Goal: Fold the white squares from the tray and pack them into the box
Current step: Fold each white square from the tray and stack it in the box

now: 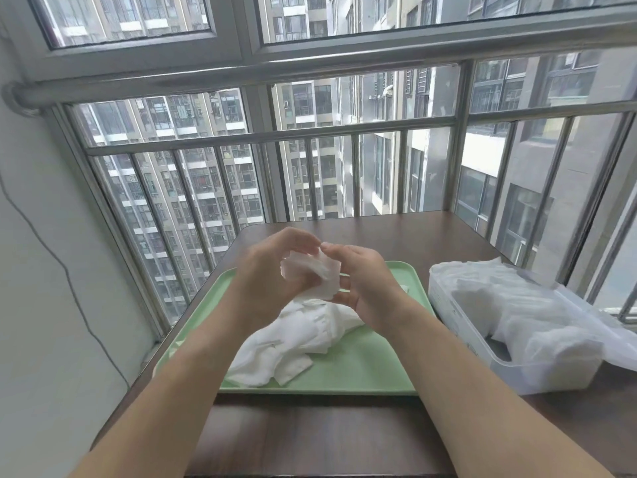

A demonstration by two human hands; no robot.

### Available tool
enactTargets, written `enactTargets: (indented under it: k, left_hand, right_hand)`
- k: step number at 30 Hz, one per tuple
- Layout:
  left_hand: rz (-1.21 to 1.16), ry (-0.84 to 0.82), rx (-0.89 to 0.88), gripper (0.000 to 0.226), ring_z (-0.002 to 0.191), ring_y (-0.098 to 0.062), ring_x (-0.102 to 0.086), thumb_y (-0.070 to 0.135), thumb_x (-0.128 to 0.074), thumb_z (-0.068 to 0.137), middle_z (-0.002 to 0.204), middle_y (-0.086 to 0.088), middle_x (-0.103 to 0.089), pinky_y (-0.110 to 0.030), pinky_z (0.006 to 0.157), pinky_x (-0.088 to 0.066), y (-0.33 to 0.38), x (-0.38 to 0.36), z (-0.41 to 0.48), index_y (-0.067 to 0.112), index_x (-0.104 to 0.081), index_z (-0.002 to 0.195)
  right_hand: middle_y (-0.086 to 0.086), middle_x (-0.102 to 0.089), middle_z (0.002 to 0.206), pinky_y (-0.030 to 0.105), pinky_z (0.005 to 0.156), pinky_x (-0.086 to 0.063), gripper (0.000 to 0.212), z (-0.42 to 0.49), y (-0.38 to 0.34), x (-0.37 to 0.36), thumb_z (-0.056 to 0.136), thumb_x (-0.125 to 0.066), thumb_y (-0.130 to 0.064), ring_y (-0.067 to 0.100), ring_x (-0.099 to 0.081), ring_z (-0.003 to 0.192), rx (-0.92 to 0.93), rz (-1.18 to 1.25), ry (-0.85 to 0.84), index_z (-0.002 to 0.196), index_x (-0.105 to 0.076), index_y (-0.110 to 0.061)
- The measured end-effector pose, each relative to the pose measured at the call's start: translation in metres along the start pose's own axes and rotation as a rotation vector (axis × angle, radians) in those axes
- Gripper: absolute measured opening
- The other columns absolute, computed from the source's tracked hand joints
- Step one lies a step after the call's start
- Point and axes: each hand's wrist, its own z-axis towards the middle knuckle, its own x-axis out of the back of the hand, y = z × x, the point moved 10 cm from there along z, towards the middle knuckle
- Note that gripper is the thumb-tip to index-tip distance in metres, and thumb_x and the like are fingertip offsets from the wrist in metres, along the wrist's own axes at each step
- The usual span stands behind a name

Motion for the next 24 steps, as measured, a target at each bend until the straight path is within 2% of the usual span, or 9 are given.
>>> enactTargets:
  k: [6, 9, 11, 15, 18, 24]
  left_hand:
    - [0.134, 0.011, -0.060, 0.043, 0.089, -0.011, -0.064, 0.020, -0.089, 0.073, 0.095, 0.008, -0.070, -0.013, 0.079, -0.044, 0.004, -0.002, -0.001, 0.018, -0.069, 0.111]
    - [0.141, -0.014, -0.028, 0.042, 0.085, -0.014, -0.063, 0.019, -0.088, 0.074, 0.090, 0.008, -0.068, -0.024, 0.079, -0.050, 0.001, -0.003, -0.003, 0.022, -0.068, 0.110]
    - [0.052, -0.041, 0.049, 0.040, 0.084, -0.012, -0.064, 0.015, -0.087, 0.074, 0.089, 0.006, -0.068, -0.029, 0.078, -0.053, -0.004, -0.002, -0.005, 0.025, -0.069, 0.108]
    - [-0.182, -0.053, 0.182, 0.042, 0.084, -0.007, -0.065, 0.009, -0.086, 0.074, 0.093, 0.000, -0.067, -0.024, 0.077, -0.055, -0.017, 0.006, -0.003, 0.033, -0.067, 0.103]
    - [-0.240, -0.067, 0.211, 0.042, 0.087, -0.006, -0.066, 0.006, -0.085, 0.075, 0.095, -0.002, -0.066, -0.028, 0.080, -0.057, -0.022, 0.006, -0.002, 0.032, -0.068, 0.103]
    - [-0.216, -0.072, 0.299, 0.042, 0.084, -0.008, -0.064, 0.027, -0.084, 0.076, 0.100, -0.002, -0.064, -0.023, 0.080, -0.055, -0.042, 0.002, -0.006, 0.035, -0.068, 0.113]
  right_hand:
    - [0.003, -0.068, 0.079, 0.036, 0.062, -0.057, 0.015, 0.001, 0.003, 0.007, 0.093, -0.062, -0.016, 0.024, -0.066, 0.080, -0.023, -0.011, 0.050, 0.105, -0.067, -0.007]
    - [0.003, -0.070, 0.083, 0.034, 0.062, -0.057, 0.011, 0.001, 0.003, 0.010, 0.094, -0.061, -0.016, 0.024, -0.068, 0.080, -0.029, -0.008, 0.074, 0.101, -0.067, -0.011]
    - [0.004, -0.071, 0.088, 0.033, 0.062, -0.058, 0.009, 0.001, 0.003, 0.014, 0.093, -0.063, -0.016, 0.023, -0.069, 0.080, -0.023, -0.015, 0.104, 0.099, -0.067, -0.012]
    - [0.007, -0.072, 0.090, 0.030, 0.064, -0.059, 0.004, 0.001, -0.004, 0.017, 0.090, -0.071, -0.015, 0.020, -0.068, 0.080, 0.032, -0.028, 0.111, 0.092, -0.070, -0.012]
    - [0.007, -0.074, 0.092, 0.033, 0.070, -0.061, 0.013, -0.001, -0.006, 0.010, 0.089, -0.073, -0.014, 0.019, -0.069, 0.079, 0.046, -0.028, 0.050, 0.100, -0.072, -0.007]
    - [0.010, -0.074, 0.095, 0.031, 0.065, -0.059, 0.027, -0.003, -0.008, 0.004, 0.088, -0.074, -0.015, 0.022, -0.068, 0.083, 0.051, -0.022, 0.003, 0.110, -0.071, 0.000]
